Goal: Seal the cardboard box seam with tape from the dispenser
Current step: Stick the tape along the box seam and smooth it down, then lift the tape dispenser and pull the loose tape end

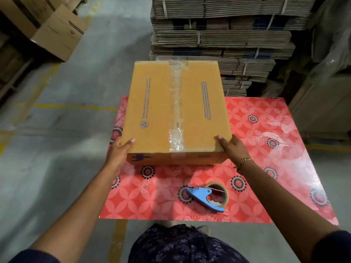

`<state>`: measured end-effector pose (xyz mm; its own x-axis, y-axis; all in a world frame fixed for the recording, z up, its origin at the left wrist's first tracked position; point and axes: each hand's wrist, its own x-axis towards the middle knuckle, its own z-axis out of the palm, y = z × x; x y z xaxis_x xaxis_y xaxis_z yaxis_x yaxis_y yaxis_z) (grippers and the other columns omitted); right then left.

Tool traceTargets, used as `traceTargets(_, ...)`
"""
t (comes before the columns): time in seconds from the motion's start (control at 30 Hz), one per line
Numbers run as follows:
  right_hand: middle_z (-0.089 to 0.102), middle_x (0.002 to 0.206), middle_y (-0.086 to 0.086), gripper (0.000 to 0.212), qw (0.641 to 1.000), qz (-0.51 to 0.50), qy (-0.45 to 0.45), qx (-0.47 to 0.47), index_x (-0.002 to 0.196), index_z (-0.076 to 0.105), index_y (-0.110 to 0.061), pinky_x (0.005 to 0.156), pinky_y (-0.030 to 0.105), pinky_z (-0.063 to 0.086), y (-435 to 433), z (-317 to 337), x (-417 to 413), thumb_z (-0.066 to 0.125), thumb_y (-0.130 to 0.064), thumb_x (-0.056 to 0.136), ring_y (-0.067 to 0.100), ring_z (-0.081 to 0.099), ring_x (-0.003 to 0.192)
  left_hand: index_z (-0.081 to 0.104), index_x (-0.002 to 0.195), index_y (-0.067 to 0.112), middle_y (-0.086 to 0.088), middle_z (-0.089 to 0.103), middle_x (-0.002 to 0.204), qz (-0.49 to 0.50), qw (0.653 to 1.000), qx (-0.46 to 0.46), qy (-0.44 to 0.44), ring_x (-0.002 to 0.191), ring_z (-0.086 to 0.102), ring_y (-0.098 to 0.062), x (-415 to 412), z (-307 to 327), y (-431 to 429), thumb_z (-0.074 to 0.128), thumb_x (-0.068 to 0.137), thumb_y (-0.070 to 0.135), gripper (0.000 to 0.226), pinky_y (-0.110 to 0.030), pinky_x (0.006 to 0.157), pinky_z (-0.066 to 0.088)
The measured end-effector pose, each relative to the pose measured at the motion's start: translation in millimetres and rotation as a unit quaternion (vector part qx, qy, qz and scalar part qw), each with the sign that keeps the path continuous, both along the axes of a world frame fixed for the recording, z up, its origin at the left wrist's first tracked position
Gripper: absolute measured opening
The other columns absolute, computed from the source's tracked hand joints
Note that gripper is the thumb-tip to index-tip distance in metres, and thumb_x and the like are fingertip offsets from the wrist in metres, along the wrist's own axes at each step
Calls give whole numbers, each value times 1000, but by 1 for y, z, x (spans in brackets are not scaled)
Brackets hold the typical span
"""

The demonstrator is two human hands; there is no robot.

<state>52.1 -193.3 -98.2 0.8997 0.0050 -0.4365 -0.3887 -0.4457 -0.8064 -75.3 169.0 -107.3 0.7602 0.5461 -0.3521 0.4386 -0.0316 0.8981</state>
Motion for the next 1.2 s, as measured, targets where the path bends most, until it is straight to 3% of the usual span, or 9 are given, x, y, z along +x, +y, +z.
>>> traceTargets(0.17, 64, 129, 8, 72, 999, 14, 8, -43, 140, 48, -16, 79, 34, 47, 20, -7, -11, 62, -61, 86, 28, 63, 105, 54, 142, 25, -2, 65, 138, -31, 998, 11, 48, 125, 63, -23, -7, -20, 30, 68, 66, 72, 90, -48, 112, 45)
traceTargets(0.27, 60, 135, 8, 73, 999, 23, 23, -34, 140, 48, -19, 91, 42, 50, 18, -1, -16, 55, -67, 86, 29, 61, 113, 58, 134, 25, -5, 69, 130, -39, 997, 45, 56, 120, 65, -27, -5, -13, 24, 68, 70, 68, 78, -47, 108, 48)
traceTargets(0.37, 59, 131, 7, 58, 999, -17, 43, 6, 126, 53, -25, 97, 54, 50, 6, 1, -29, 45, -69, 90, 32, 59, 114, 54, 140, 12, -19, 57, 140, -30, 956, 287, 56, 130, 51, -39, -5, -7, 9, 71, 88, 41, 62, -50, 106, 42)
traceTargets(0.47, 66, 119, 7, 55, 995, -74, 61, 13, 114, 57, -20, 80, 43, 52, -16, -8, -55, 43, -69, 91, 28, 66, 98, 61, 131, 10, -14, 59, 134, -43, 883, 460, -83, 122, 49, -38, -5, 11, -31, 69, 89, 33, 48, -46, 100, 39)
traceTargets(0.63, 69, 119, 13, 58, 977, 32, 104, -183, 122, 59, -13, 84, 38, 50, -49, -47, -99, 56, -60, 89, 33, 66, 101, 64, 123, 23, 12, 66, 97, -266, 917, 263, -136, 79, 63, -4, 2, 32, -103, 63, 96, 29, 29, -28, 71, 52)
traceTargets(0.77, 71, 101, 14, 47, 956, 55, 208, -201, 114, 53, -13, 66, 42, 58, -48, -71, -128, 68, -44, 83, 32, 69, 77, 71, 114, 26, 17, 69, 103, -427, 879, 197, -82, 82, 59, 12, 10, 26, -146, 65, 97, 31, 19, -11, 71, 43)
traceTargets(0.83, 70, 90, 18, 36, 958, 0, 232, -169, 106, 52, -14, 60, 43, 61, -43, -80, -138, 69, -32, 79, 36, 72, 72, 72, 111, 29, 18, 70, 107, -474, 856, 196, -63, 87, 61, 9, 13, 23, -157, 62, 98, 36, 18, -17, 75, 48)
traceTargets(1.0, 71, 79, 15, 19, 976, -93, 170, -103, 92, 59, -15, 55, 50, 62, -42, -83, -142, 69, -22, 78, 31, 73, 57, 72, 103, 36, 18, 74, 102, -481, 864, 147, -27, 89, 69, -9, 21, 24, -157, 63, 96, 40, 12, -29, 79, 54)
traceTargets(1.2, 65, 87, 16, 12, 1000, 1, 3, -14, 92, 61, -16, 52, 47, 61, -53, 6, -98, 66, -6, 88, 23, 66, 55, 71, 96, 16, 3, 74, 82, -336, 940, -56, 2, 64, 66, -4, 38, 37, -138, 61, 99, 18, 10, -24, 62, 48)
